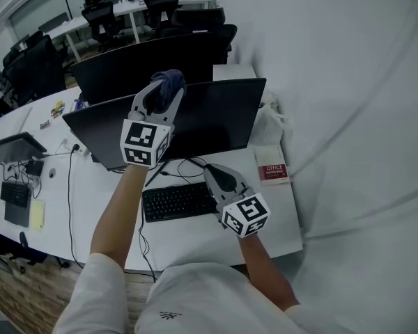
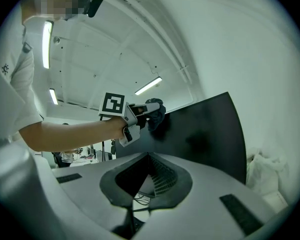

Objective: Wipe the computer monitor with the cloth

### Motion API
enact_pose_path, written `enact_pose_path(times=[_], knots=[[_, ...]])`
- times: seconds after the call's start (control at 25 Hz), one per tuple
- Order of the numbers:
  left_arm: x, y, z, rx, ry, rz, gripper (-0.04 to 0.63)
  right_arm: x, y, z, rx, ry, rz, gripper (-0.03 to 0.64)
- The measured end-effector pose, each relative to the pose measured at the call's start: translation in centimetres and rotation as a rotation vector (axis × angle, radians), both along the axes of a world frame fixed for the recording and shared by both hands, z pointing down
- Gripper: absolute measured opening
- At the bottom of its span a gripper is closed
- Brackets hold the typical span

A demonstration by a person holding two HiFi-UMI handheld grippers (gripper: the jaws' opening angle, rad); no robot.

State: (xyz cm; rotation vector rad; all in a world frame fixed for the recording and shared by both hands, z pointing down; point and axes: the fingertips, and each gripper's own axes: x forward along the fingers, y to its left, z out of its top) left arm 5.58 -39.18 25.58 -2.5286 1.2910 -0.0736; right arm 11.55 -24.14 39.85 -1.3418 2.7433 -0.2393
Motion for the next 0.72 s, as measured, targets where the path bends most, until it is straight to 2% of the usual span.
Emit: enact_pose_path(times=[0.2, 0.72], knots=[[3.8, 0.0, 0.0, 0.000, 0.016, 0.047, 0.155, 2.7, -0.2, -0.3, 0.009, 0.016, 0.056, 0.020], [13.9, 0.1, 0.2, -0.019, 0.055, 0.173, 0.155, 11.3, 0.0, -1.2, 0.020, -0.019, 0.221, 0.020]])
